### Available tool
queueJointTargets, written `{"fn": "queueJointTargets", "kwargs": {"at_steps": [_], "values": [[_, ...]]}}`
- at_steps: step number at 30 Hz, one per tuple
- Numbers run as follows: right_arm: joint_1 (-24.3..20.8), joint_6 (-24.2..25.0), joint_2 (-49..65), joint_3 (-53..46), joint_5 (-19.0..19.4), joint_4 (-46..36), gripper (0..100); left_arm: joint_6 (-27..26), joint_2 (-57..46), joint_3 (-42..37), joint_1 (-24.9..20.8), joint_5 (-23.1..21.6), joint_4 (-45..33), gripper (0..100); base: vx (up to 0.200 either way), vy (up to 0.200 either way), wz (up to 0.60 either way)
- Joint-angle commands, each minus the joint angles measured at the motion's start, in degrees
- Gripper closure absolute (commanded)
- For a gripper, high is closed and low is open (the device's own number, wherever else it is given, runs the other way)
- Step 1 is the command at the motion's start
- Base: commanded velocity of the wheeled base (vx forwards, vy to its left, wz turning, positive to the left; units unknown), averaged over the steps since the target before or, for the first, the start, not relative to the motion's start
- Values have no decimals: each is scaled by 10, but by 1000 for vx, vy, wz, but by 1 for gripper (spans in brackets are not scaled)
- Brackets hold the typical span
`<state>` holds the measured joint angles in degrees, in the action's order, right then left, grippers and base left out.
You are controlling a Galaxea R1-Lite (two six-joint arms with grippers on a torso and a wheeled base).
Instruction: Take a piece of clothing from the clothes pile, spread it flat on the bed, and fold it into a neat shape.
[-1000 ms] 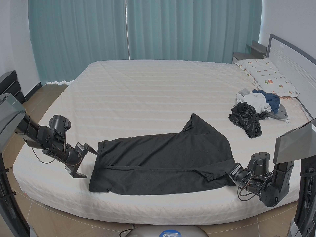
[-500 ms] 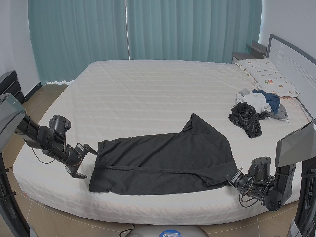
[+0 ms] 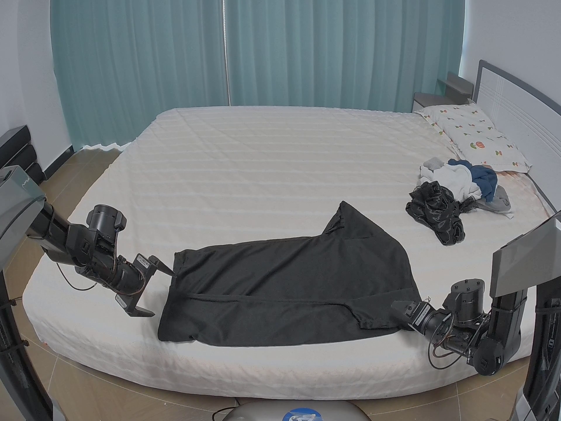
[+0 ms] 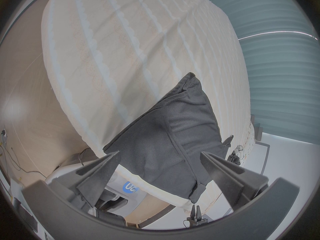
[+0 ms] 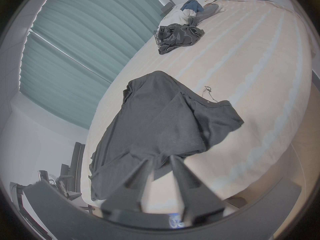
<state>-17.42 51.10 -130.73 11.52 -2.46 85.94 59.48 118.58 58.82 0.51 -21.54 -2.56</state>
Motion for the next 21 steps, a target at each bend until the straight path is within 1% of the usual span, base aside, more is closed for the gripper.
{"fn": "queueJointTargets", "kwargs": {"at_steps": [1, 3, 4, 5, 6, 7, 8, 9, 10, 11, 13, 16, 19, 21], "values": [[35, -28, -6, 31, 8, 5, 0, 1, 1, 2, 0, 0, 0, 0, 0, 0, 0], [57, -36, -10, 54, 25, 1, 0, 1, 1, 2, 1, 0, -1, 0, 0, 0, 0], [73, -36, -15, 71, 47, -3, 0, 1, 1, 2, 0, 1, -1, 0, 0, 0, 0], [73, -36, -15, 71, 47, -3, 0, 1, 1, 2, 0, 1, -1, 0, 0, 0, 0], [89, -37, -25, 91, 76, -4, 0, 2, 2, 2, 0, 11, 0, 0, 0, 0, 0], [92, -39, -29, 97, 82, -4, 0, 2, 2, 2, 0, 12, 0, 0, 0, 0, 0], [100, -44, -35, 126, 101, -5, 0, 2, 2, 2, -2, 16, 0, 0, 0, 0, 0], [101, -45, -36, 134, 105, -8, 0, 2, 2, 2, -2, 16, 0, 0, 0, 0, 0], [100, -48, -38, 154, 119, -27, 0, 2, 2, 2, -3, 17, 0, 0, 0, 0, 0], [100, -49, -38, 156, 120, -32, 0, 2, 2, 2, -3, 17, 0, 0, 0, 0, 0], [103, -58, -38, 174, 137, -75, 0, 2, 2, 1, -3, 17, 0, 0, 0, 0, 0], [118, -69, -50, 177, 149, -77, 0, 1, 3, 1, -5, 17, 0, 0, 0, 0, 0], [128, -80, -55, 178, 149, -77, 0, 1, 3, 1, -6, 17, 0, 0, 0, 0, 0], [141, -95, -64, 180, 158, -76, 0, 1, 3, 1, -6, 17, 0, 0, 0, 0, 0]]}}
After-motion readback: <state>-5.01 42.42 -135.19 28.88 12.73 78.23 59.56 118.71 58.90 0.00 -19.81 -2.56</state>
